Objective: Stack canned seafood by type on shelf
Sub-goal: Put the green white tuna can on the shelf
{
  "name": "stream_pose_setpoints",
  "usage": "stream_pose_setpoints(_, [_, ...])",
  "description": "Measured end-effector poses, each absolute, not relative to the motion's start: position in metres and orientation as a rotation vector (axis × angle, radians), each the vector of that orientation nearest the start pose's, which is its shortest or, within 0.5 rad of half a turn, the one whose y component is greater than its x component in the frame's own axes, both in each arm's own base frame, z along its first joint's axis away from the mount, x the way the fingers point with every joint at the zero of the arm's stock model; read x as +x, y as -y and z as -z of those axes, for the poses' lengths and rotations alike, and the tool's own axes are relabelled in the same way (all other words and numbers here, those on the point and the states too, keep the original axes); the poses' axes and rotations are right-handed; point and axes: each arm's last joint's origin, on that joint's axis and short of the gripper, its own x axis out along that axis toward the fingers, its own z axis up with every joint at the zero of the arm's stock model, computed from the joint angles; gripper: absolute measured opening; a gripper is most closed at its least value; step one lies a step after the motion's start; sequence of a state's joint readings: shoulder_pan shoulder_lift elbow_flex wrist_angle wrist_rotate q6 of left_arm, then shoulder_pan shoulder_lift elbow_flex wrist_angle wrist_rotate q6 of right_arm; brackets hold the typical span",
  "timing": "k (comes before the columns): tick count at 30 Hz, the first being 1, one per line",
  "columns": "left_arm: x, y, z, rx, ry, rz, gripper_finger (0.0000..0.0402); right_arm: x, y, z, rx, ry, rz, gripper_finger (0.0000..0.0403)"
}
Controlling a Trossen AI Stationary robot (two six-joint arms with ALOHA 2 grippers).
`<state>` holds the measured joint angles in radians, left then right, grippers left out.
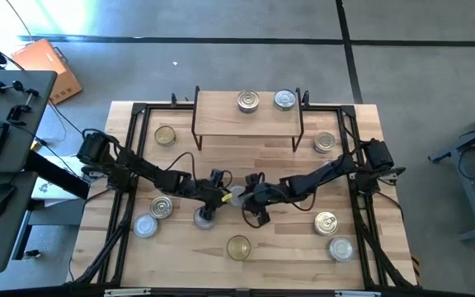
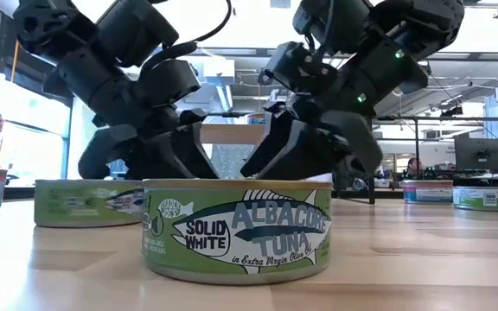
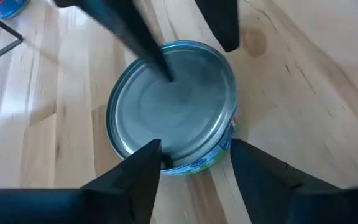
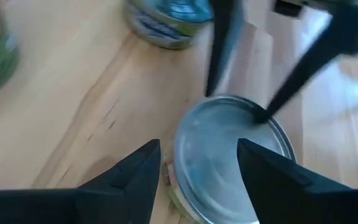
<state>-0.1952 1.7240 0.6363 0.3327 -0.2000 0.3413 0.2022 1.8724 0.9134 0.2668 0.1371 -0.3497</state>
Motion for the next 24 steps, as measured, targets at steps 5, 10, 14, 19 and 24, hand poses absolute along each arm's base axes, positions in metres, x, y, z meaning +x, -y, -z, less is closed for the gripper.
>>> stream_pose_setpoints(5, [0.293,0.05,-0.109,0.461,-0.729,0.096,0.0136,0.358,-0.072,-0.115,-0.519,-0.688,-0.198,0.015])
stream_pose_setpoints(10, [0.293,0.056,-0.111,0.495,-0.709,0.117,0.0113,0.359,-0.072,-0.107,-0.463,-0.708,-0.128,0.0059])
stream_pose_setpoints(14, [0.293,0.067,-0.116,0.592,-0.651,0.142,0.0111,0.361,-0.07,-0.108,-0.448,-0.694,-0.096,0.001])
stream_pose_setpoints(19, [0.293,0.078,-0.121,0.765,-0.573,0.195,0.0117,0.365,-0.059,-0.112,-0.348,-0.654,-0.073,0.0017])
stream_pose_setpoints(24, [0.293,0.078,-0.123,0.832,-0.583,0.13,0.0149,0.364,-0.047,-0.123,-0.278,-0.648,-0.024,0.0004])
